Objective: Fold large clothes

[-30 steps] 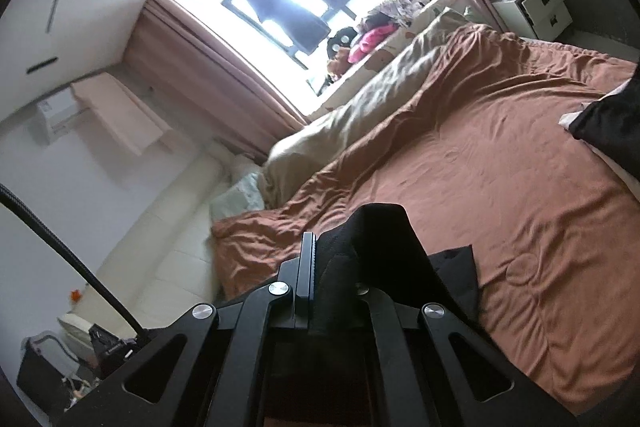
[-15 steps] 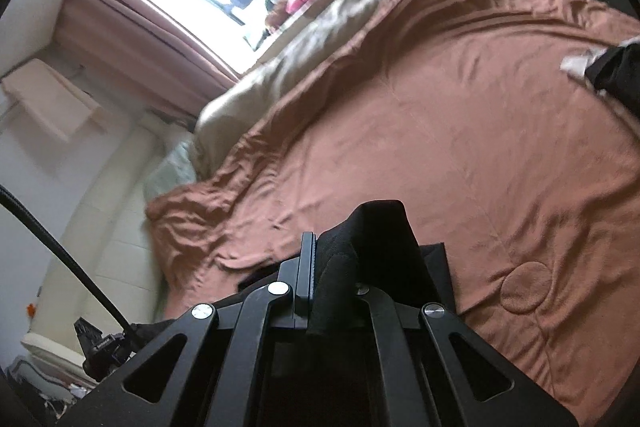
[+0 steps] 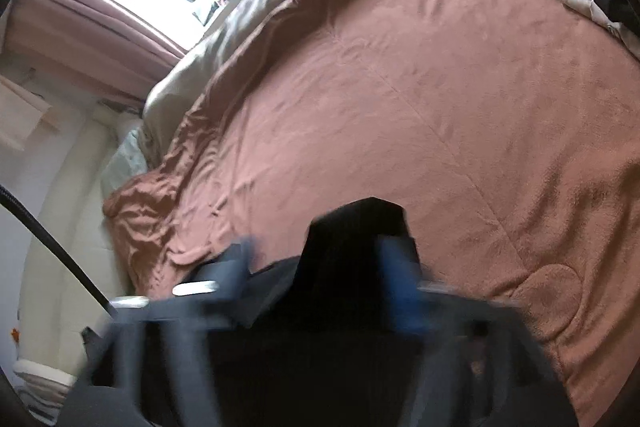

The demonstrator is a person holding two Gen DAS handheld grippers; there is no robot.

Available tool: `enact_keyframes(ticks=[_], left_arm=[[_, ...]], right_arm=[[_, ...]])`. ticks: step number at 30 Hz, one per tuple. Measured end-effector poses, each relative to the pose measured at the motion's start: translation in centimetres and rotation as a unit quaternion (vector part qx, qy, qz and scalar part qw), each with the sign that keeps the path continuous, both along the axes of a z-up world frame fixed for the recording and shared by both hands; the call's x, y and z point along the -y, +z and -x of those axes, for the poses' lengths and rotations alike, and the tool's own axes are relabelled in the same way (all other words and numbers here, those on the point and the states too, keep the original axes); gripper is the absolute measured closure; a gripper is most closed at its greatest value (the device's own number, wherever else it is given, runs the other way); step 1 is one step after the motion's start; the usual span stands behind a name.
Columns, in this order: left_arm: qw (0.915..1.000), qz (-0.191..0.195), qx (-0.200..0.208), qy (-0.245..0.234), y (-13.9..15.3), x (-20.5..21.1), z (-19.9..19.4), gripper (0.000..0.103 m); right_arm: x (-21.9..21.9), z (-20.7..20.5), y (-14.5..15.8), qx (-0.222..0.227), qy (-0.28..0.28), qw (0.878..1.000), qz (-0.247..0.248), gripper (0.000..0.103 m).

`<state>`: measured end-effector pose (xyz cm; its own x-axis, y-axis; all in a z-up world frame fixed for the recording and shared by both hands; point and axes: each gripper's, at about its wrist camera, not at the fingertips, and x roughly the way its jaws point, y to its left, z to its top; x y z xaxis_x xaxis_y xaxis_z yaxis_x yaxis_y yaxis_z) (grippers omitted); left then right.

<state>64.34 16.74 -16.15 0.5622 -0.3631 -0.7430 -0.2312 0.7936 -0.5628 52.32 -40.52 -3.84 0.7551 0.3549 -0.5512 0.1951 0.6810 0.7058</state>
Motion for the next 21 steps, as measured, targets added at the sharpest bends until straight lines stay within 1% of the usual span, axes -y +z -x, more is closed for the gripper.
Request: enact_keyframes(ticks=[1, 2, 3, 4, 5, 7, 9, 11, 15, 17, 21], left_arm=[[1.0, -0.001, 0.002, 0.001, 0.2, -0.1, 0.2, 0.075], [1.0, -0.006, 0.007, 0.004, 0.6, -0.1, 0.6, 0.057], [0.9997, -0.017, 0.016, 0.012, 1.3, -0.4, 1.2, 0.048], [0.9992, -0.024, 0.023, 0.02, 1.9, -0.6, 1.7, 0.035], [0.9986, -0.028, 0.037, 0.026, 2.7, -0.9, 2.4, 0.029], [0.9982, -0.024, 0.047, 0.028, 3.5, -1.4, 3.4, 0.029], [0.9985, -0.025, 0.042, 0.026, 3.8, -1.7, 4.5, 0.029], [0.9986, -0.035, 0.035, 0.021, 3.8, -1.9, 5.9, 0.029], [0.9977, -0.067, 0.013, 0.002, 3.2, -1.6, 8.0, 0.029], [0.9967, -0.08, 0.003, -0.01, 2.7, -1.0, 8.3, 0.029], [0.9904, -0.128, -0.014, -0.049, 2.2, 1.2, 8.5, 0.029]], right_arm=[[-0.1, 0.3, 0.8, 0.006, 0.001, 1.0, 0.007, 0.023], [-0.1, 0.5, 1.1, 0.006, 0.005, 1.0, 0.012, 0.023], [-0.1, 0.8, 1.5, 0.006, 0.008, 1.0, 0.015, 0.023], [0.0, 1.3, 2.1, 0.004, 0.01, 1.0, 0.018, 0.023], [0.1, 1.7, 2.2, 0.003, 0.01, 1.0, 0.021, 0.023], [0.3, 2.7, 2.8, 0.001, 0.011, 1.0, 0.029, 0.023], [0.5, 3.9, 3.1, 0.0, 0.013, 0.999, 0.036, 0.023], [0.8, 5.2, 2.7, -0.002, 0.014, 0.999, 0.043, 0.023], [1.2, 6.9, 1.7, -0.013, 0.017, 0.999, 0.046, 0.023], [1.0, 6.8, 1.7, -0.02, 0.023, 0.998, 0.054, 0.023], [-0.7, 6.0, 2.4, -0.034, 0.046, 0.995, 0.083, 0.023]])
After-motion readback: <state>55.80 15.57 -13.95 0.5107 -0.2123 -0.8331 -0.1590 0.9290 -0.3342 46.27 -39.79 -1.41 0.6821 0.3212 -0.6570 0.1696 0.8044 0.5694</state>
